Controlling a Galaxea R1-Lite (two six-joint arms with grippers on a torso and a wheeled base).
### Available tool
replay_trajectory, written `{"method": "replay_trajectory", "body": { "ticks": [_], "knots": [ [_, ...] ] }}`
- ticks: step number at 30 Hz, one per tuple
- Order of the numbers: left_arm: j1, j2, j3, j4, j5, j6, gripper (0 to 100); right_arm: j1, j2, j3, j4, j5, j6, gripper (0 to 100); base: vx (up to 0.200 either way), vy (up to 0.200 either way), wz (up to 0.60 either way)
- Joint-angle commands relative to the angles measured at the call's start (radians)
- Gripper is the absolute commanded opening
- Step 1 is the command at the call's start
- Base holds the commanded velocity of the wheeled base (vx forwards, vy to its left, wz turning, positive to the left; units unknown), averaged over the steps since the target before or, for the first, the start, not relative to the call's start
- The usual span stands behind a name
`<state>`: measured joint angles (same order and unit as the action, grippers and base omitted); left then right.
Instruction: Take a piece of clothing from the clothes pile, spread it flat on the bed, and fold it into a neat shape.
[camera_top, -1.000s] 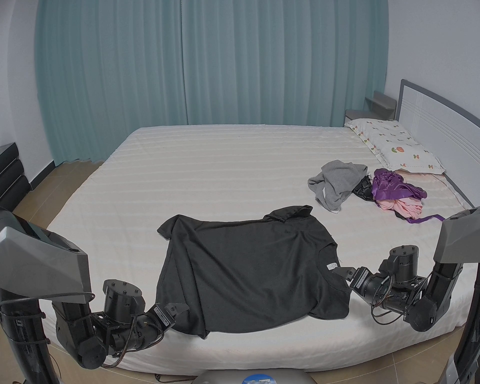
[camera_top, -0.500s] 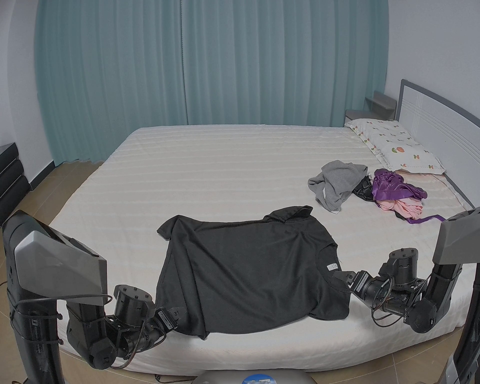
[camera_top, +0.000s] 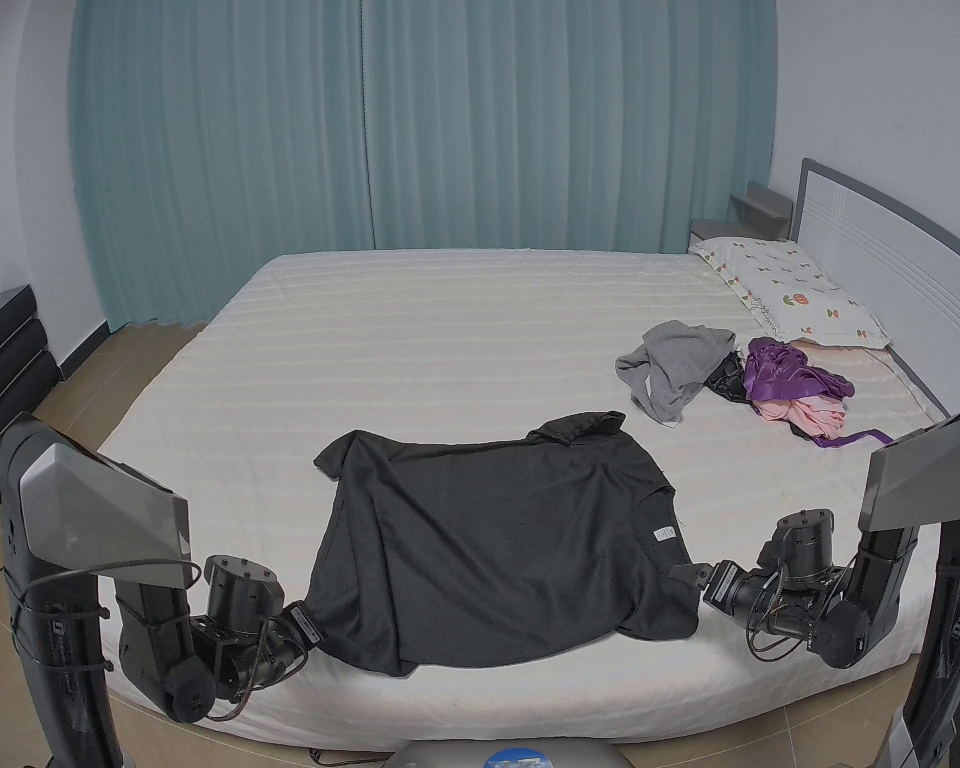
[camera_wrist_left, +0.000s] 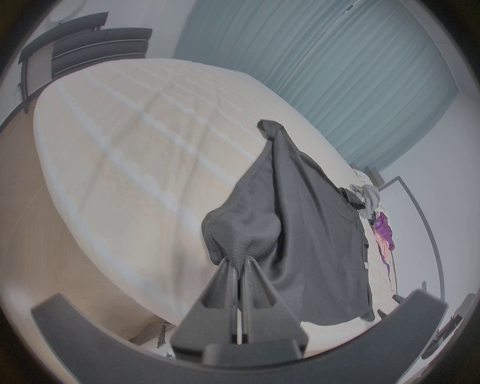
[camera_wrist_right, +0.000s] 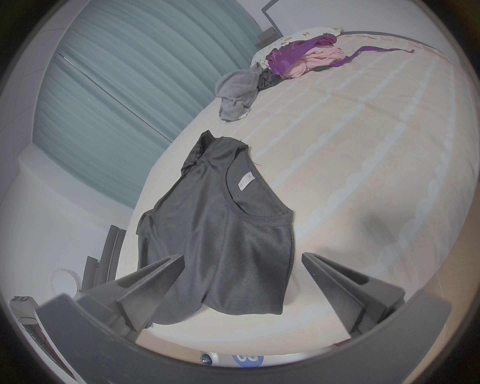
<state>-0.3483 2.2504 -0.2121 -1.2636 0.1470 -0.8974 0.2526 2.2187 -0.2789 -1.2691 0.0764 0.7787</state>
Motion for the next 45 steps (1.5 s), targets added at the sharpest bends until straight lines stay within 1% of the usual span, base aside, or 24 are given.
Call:
{"method": "replay_trajectory", "body": {
  "ticks": [1,4,9,13,14,20,24,26,28,29,30,32,34,39,42,44,45],
  "knots": [
    [0.046,-0.048,0.007,0.006,0.002,0.006,0,0.011,0.049,-0.008,0.002,-0.001,-0.003,100,0.0,0.0,0.0],
    [0.066,-0.06,0.014,0.004,0.002,0.014,0,0.034,0.056,-0.008,0.004,-0.004,-0.003,100,0.0,0.0,0.0],
    [0.109,-0.101,0.043,0.004,0.002,0.037,0,0.047,0.088,-0.023,0.016,-0.003,-0.003,100,0.0,0.0,0.0],
    [0.117,-0.095,0.054,-0.007,0.0,0.038,0,0.063,0.114,-0.06,0.05,-0.003,-0.004,100,0.0,0.0,0.0],
    [0.123,-0.1,0.051,-0.005,0.0,0.038,0,0.065,0.118,-0.071,0.065,-0.003,-0.003,0,0.0,0.0,0.0],
    [0.14,-0.101,0.056,-0.007,0.0,0.041,0,0.057,0.095,-0.098,0.079,-0.012,-0.001,0,0.0,0.0,0.0],
    [0.163,-0.098,0.043,-0.01,-0.001,0.038,0,0.04,0.042,-0.097,0.085,-0.01,-0.003,0,0.0,0.0,0.0],
    [0.172,-0.097,0.025,-0.017,-0.001,0.031,0,0.027,0.012,-0.114,0.085,0.003,-0.003,0,0.0,0.0,0.0],
    [0.18,-0.092,0.01,-0.017,0.002,0.026,0,0.02,0.002,-0.166,0.097,0.005,-0.003,0,0.0,0.0,0.0],
    [0.18,-0.092,0.01,-0.017,0.002,0.026,0,0.02,0.002,-0.166,0.097,0.005,-0.003,0,0.0,0.0,0.0],
    [0.187,-0.092,0.0,-0.019,0.002,0.014,0,0.016,0.009,-0.224,0.137,0.005,-0.003,0,0.0,0.0,0.0],
    [0.196,-0.091,-0.009,-0.019,0.003,0.003,0,0.011,0.016,-0.276,0.178,0.005,-0.003,0,0.0,0.0,0.0],
    [0.215,-0.08,-0.03,-0.019,0.002,-0.009,0,0.002,0.032,-0.368,0.249,0.006,-0.003,0,0.0,0.0,0.0],
    [0.221,-0.058,-0.082,-0.019,0.003,-0.057,0,-0.006,0.056,-0.52,0.367,0.01,-0.003,0,0.0,0.0,0.0],
    [0.221,-0.055,-0.102,-0.019,0.003,-0.084,0,-0.007,0.085,-0.599,0.395,0.01,-0.003,0,0.0,0.0,0.0],
    [0.219,-0.055,-0.105,-0.019,0.003,-0.089,0,-0.007,0.095,-0.623,0.399,0.011,-0.003,0,0.0,0.0,0.0],
    [0.219,-0.052,-0.107,-0.019,0.002,-0.089,0,-0.007,0.11,-0.661,0.416,0.011,-0.004,0,0.0,0.0,0.0]
  ]
}}
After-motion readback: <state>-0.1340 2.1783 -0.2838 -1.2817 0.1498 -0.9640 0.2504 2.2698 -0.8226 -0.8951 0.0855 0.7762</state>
